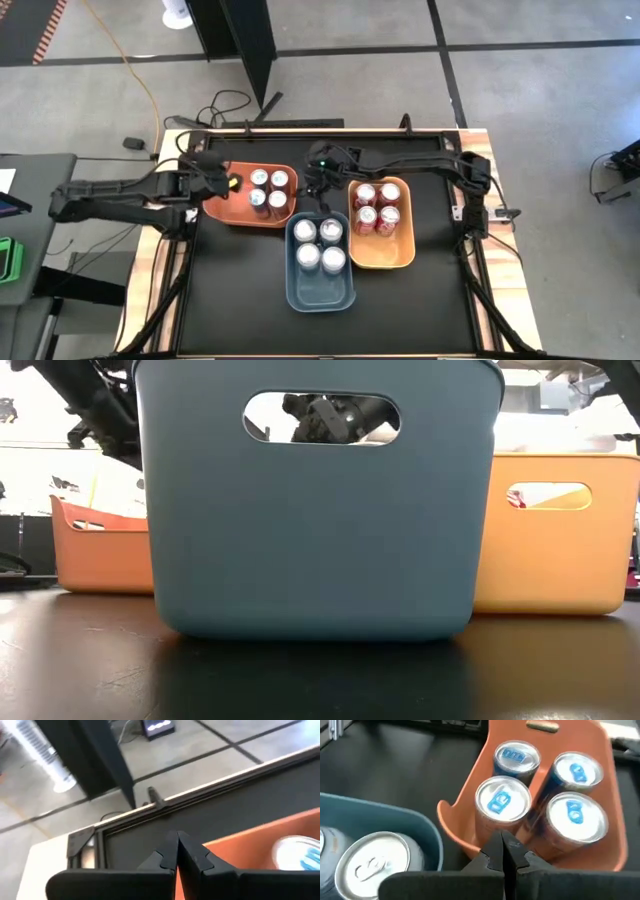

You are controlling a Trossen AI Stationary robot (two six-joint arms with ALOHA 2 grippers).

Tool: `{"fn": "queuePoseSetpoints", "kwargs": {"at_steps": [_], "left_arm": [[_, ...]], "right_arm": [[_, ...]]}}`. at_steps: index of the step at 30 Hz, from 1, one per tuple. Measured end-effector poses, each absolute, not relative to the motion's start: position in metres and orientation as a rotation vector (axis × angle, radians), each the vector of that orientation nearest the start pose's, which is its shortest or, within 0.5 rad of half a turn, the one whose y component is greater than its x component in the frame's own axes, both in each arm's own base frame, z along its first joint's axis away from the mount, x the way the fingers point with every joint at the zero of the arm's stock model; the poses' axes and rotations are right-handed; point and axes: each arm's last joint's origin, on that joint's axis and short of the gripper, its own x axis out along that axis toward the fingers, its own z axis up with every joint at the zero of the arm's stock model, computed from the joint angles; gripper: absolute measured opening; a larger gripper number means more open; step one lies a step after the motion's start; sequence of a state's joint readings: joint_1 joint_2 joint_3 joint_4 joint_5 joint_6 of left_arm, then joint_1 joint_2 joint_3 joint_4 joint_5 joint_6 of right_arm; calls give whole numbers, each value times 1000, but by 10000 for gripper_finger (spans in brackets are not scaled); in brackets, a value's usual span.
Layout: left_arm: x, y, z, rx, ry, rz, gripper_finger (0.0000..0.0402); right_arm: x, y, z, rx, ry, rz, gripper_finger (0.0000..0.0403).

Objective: Sort soda cans
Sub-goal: Move the blue bin to the middle left of the table

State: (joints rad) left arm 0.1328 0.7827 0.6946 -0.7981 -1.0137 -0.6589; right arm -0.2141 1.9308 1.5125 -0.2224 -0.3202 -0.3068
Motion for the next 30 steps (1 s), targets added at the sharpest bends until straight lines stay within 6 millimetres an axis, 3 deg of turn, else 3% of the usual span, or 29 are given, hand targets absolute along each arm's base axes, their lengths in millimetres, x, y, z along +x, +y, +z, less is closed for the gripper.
{"fn": "queuePoseSetpoints", "kwargs": {"at_steps": [12, 17, 23, 26, 30], "left_arm": [[128, 50, 257, -188, 513, 1293, 0], [131, 50, 256, -204, 548, 1222, 0], [149, 43, 263, -224, 568, 846, 0], [162, 32, 269, -201, 514, 638, 0], [180, 13, 271, -142, 481, 443, 0]], "right_arm": [[421, -94, 250, -71, 667, 166, 5], [401, -78, 274, -56, 765, 207, 6], [376, -49, 304, -65, 817, 213, 6], [370, -34, 308, -54, 864, 182, 6], [369, -18, 297, -52, 961, 100, 6]]}}
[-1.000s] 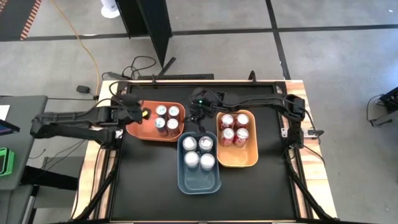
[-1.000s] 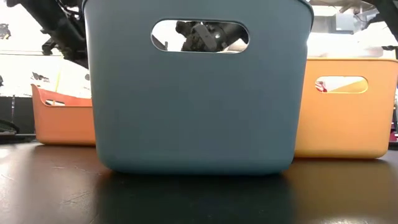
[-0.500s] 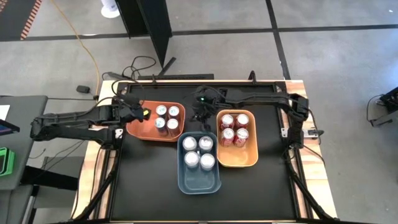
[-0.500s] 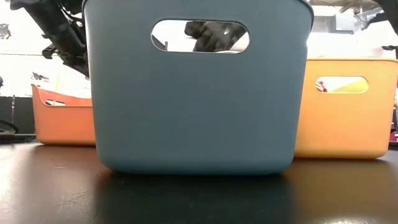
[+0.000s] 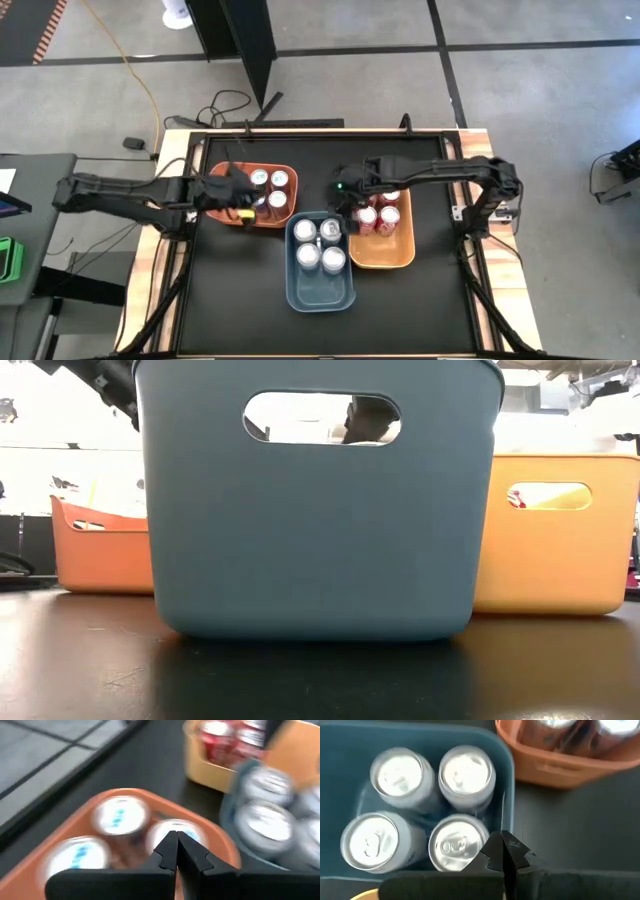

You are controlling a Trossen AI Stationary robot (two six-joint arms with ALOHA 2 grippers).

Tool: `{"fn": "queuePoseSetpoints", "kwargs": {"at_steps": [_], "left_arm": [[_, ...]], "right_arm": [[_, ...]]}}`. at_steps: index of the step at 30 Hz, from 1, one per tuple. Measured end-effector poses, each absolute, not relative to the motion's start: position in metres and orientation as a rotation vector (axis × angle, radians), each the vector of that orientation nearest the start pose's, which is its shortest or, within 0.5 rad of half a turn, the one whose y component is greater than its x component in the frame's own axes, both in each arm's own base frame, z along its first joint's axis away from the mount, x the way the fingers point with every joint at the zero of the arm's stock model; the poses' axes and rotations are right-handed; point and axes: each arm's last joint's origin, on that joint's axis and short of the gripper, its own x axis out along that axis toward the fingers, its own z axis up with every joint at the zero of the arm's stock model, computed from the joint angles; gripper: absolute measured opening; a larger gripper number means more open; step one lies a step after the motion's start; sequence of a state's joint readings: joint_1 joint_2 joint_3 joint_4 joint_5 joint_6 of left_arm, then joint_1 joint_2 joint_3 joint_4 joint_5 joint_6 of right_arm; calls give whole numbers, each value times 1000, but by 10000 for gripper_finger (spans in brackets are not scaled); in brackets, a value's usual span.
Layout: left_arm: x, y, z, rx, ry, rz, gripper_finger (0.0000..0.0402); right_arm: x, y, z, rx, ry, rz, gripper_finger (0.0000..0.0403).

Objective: Sort soda cans
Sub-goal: Move the blue bin to the middle left of the table

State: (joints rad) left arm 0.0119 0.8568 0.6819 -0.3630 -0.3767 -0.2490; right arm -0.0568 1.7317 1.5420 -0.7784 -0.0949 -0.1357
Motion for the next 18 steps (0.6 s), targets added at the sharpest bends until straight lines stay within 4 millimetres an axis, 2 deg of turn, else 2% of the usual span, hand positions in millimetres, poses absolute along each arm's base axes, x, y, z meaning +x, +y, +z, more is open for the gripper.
{"fn": "queuePoseSetpoints", "kwargs": {"at_steps": [4, 8, 11, 18], "left_arm": [[199, -9, 264, -105, 485, 319, 0], [214, -30, 256, -97, 478, 242, 0], [223, -44, 251, -88, 463, 186, 0], [230, -74, 247, -63, 425, 70, 0]], "right_arm": [[366, -12, 279, -25, 1027, 37, 6], [365, -15, 271, -23, 1035, -124, 6], [364, -17, 266, -30, 1044, -170, 6], [362, -27, 263, 41, 1055, -231, 6]]}}
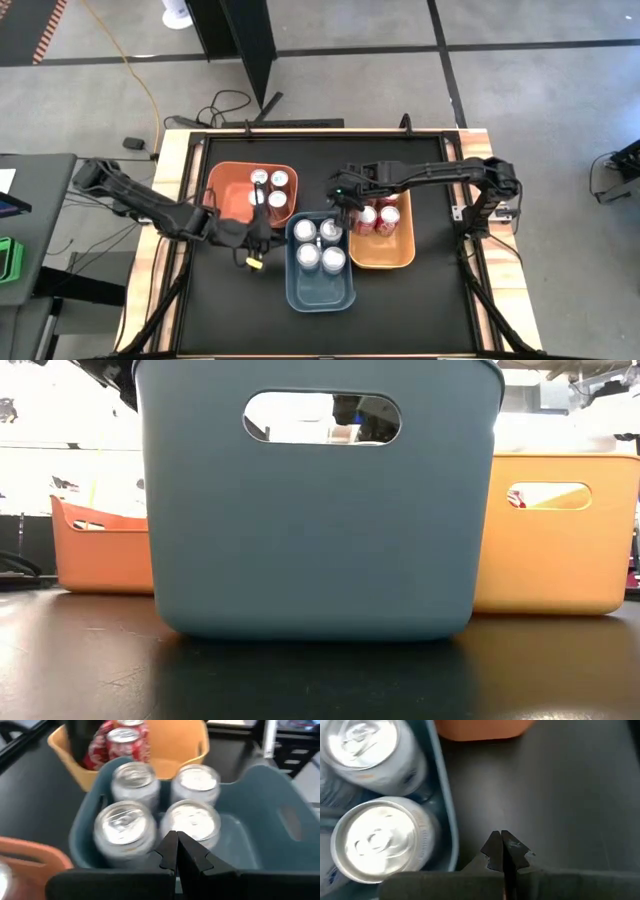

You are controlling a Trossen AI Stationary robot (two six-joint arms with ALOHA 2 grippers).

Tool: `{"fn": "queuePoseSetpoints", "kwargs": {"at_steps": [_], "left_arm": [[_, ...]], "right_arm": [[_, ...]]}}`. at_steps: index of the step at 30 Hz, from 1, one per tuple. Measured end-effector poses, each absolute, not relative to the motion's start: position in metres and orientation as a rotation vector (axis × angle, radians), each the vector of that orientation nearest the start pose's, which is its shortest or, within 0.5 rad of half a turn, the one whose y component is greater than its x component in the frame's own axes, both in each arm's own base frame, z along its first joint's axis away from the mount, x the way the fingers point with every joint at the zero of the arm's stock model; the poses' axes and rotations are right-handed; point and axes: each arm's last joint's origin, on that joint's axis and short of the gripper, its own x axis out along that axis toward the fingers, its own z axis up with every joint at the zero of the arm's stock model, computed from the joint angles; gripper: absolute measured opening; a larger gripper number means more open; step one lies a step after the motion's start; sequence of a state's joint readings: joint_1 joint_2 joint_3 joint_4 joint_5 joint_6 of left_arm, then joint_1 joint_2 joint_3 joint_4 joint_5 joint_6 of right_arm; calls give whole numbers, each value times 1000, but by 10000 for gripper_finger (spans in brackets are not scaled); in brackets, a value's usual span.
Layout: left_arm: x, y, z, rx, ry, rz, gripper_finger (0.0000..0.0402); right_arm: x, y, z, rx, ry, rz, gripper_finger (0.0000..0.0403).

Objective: Sort soda cans
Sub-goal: Move the blue bin to the middle left of the table

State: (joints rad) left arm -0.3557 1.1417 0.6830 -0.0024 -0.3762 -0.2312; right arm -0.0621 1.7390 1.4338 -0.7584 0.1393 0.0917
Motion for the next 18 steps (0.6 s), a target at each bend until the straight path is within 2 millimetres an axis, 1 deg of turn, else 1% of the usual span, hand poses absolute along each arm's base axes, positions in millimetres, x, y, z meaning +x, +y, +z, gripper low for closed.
{"fn": "queuePoseSetpoints", "kwargs": {"at_steps": [3, 8, 11, 17, 18], "left_arm": [[228, -83, 247, -56, 413, 41, 0], [223, -95, 247, -36, 406, 22, 0], [220, -101, 247, -13, 406, -5, 0], [213, -116, 247, 39, 407, -74, 0], [211, -118, 247, 43, 412, -84, 0]], "right_arm": [[362, -26, 263, 60, 1049, -244, 6], [363, -18, 262, 90, 1045, -248, 5], [366, -17, 257, 107, 1055, -257, 5], [375, -18, 236, 107, 1110, -285, 5], [376, -18, 236, 111, 1098, -286, 5]]}}
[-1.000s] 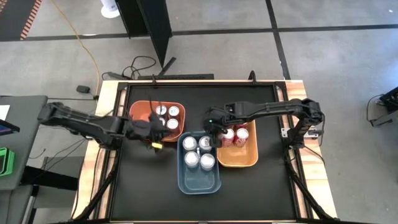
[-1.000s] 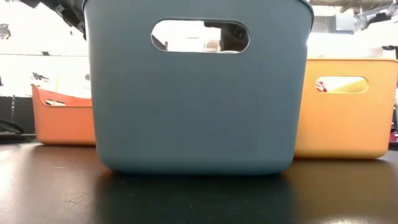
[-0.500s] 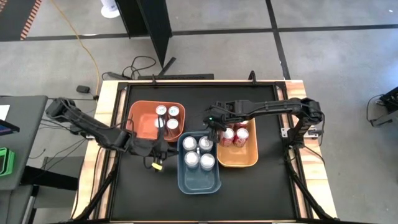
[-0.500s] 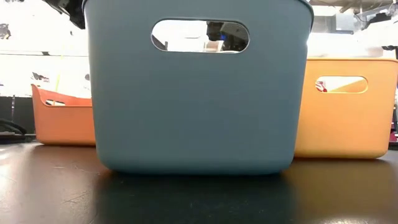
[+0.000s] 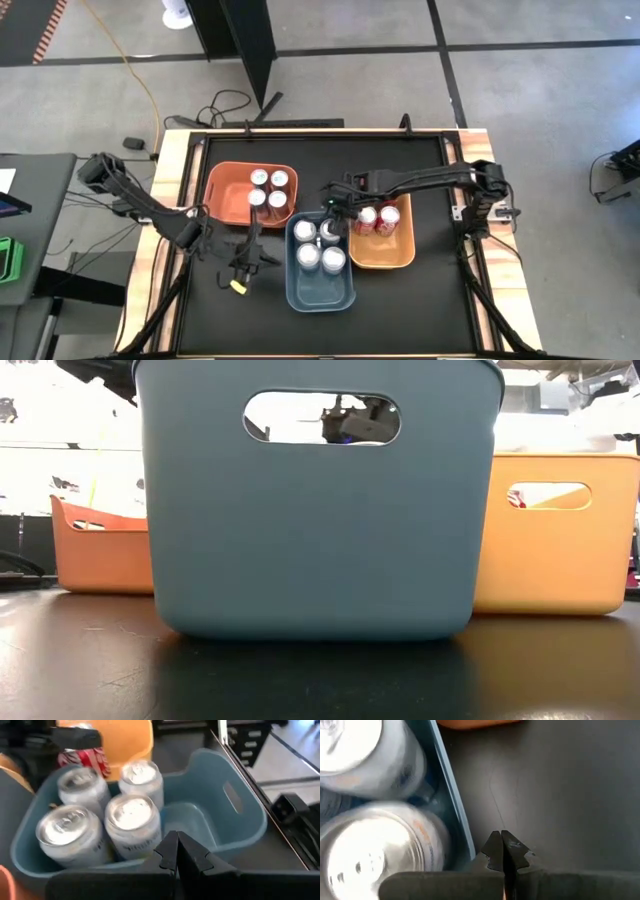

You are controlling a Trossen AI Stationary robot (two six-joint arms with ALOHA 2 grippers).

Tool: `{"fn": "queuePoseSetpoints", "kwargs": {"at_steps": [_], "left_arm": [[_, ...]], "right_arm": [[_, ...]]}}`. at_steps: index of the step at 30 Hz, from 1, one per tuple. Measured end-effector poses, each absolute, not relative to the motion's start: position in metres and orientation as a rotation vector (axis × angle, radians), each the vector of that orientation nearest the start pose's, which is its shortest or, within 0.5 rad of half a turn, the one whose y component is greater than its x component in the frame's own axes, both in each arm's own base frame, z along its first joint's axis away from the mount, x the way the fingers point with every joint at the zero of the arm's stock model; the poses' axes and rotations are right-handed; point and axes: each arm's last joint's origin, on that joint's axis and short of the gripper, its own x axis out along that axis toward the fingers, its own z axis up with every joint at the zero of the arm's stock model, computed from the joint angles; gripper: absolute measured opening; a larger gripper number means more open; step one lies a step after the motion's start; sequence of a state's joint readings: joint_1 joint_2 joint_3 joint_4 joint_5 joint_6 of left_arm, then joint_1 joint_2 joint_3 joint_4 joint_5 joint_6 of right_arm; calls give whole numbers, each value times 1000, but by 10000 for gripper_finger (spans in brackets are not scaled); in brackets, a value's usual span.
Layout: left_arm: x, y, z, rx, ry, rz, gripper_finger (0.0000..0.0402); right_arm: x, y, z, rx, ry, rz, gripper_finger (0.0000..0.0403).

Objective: Sort soda cans
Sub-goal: Move the blue bin to the middle left of the table

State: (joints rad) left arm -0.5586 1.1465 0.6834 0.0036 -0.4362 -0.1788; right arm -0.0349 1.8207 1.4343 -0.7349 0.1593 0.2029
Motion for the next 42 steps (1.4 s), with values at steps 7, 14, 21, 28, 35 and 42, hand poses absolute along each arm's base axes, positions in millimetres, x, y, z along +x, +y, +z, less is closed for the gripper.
{"fn": "queuePoseSetpoints", "kwargs": {"at_steps": [7, 14, 21, 28, 35, 42], "left_arm": [[204, -124, 234, 24, 528, -99, 0], [218, -127, 203, 58, 660, -41, 0], [238, -123, 176, 76, 712, 28, 0], [241, -116, 176, 91, 695, 106, 0], [225, -108, 187, 63, 741, 165, 0], [200, -107, 215, 35, 678, 151, 0]], "right_arm": [[380, -12, 224, 113, 1140, -281, 4], [381, -2, 224, 128, 1130, -258, 4], [382, 8, 224, 138, 1121, -238, 4], [383, 23, 225, 132, 1098, -209, 4], [387, 37, 227, 136, 1044, -173, 4], [388, 48, 228, 163, 1018, -163, 4]]}}
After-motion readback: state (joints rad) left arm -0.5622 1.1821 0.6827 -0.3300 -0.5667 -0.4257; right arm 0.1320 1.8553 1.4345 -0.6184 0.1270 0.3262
